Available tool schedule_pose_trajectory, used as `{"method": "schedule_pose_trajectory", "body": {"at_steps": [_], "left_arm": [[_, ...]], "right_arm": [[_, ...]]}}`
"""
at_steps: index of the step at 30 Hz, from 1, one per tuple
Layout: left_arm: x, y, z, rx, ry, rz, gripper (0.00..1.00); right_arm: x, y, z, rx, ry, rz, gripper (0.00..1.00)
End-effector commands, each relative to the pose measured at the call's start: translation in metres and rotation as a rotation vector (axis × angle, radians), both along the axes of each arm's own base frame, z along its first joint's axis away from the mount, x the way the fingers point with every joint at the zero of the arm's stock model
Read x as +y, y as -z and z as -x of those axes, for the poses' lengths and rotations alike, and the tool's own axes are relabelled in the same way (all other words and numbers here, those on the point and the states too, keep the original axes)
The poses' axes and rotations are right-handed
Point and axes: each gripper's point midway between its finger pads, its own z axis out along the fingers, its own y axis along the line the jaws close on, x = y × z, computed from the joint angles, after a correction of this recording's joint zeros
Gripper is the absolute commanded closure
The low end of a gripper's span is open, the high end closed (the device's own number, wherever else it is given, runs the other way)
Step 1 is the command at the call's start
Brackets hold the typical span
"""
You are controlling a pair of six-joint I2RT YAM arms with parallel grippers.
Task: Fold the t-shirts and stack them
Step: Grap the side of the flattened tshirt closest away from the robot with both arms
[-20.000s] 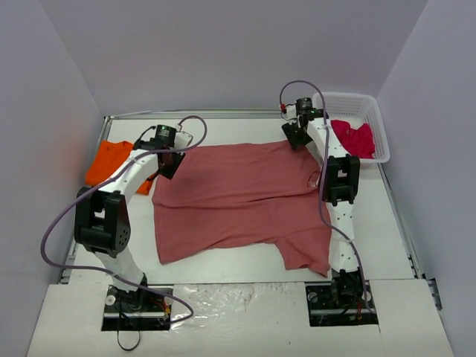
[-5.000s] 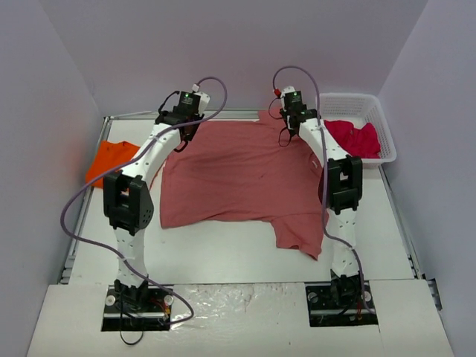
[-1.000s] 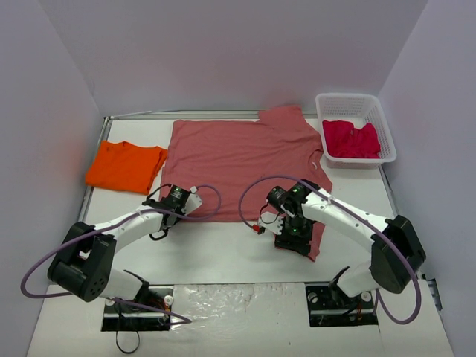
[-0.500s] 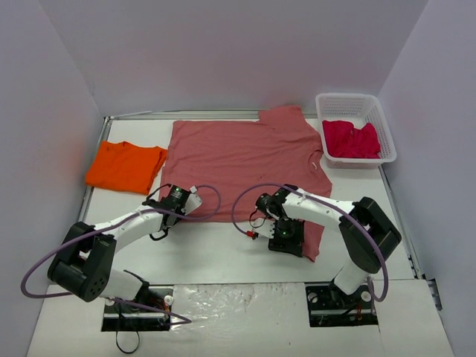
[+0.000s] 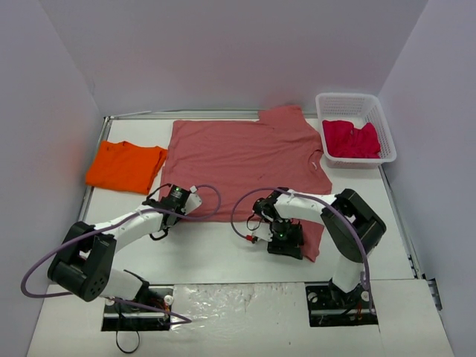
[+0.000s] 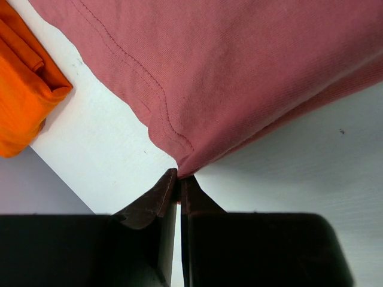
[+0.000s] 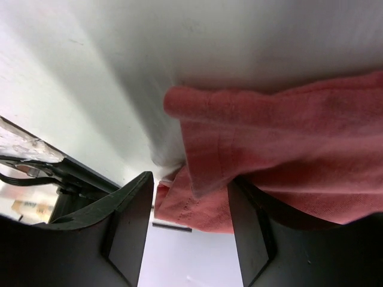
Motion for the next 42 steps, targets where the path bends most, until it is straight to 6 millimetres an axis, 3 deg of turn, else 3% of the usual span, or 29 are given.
{"method": "schedule_pose_trajectory", "body": {"at_steps": [1, 12, 18, 22, 25, 28, 33, 42], "left_arm": [[0.001, -0.010, -0.007, -0.035, -0.024, -0.006, 0.98], [0.000, -0.011, -0.006, -0.039, -0.021, -0.002, 0.98], [0.000, -0.014, -0.006, -0.047, -0.019, 0.003, 0.98], [0.000, -0.015, -0.005, -0.053, -0.019, 0.006, 0.98], [0.000, -0.016, -0.005, -0.057, -0.018, 0.012, 0.98], [-0.001, -0.019, -0.006, -0.067, -0.014, 0.022, 0.98], [-0.003, -0.029, -0.008, -0.087, -0.010, 0.035, 0.98], [-0.002, -0.041, -0.010, -0.115, -0.006, 0.038, 0.98]], "right_arm": [[0.000, -0.004, 0.002, 0.029, -0.022, 0.034, 0.51], [0.008, 0.010, -0.001, 0.029, -0.027, 0.063, 0.60], [0.011, 0.016, -0.004, 0.023, -0.023, 0.072, 0.75], [0.014, 0.016, -0.006, 0.014, -0.013, 0.067, 0.90], [0.018, 0.008, -0.004, 0.022, -0.002, 0.044, 0.99], [0.025, -0.009, 0.007, 0.091, 0.003, -0.021, 1.00], [0.029, -0.030, 0.007, 0.068, 0.031, -0.086, 1.00], [-0.001, -0.055, 0.006, 0.019, 0.139, -0.096, 1.00]]}}
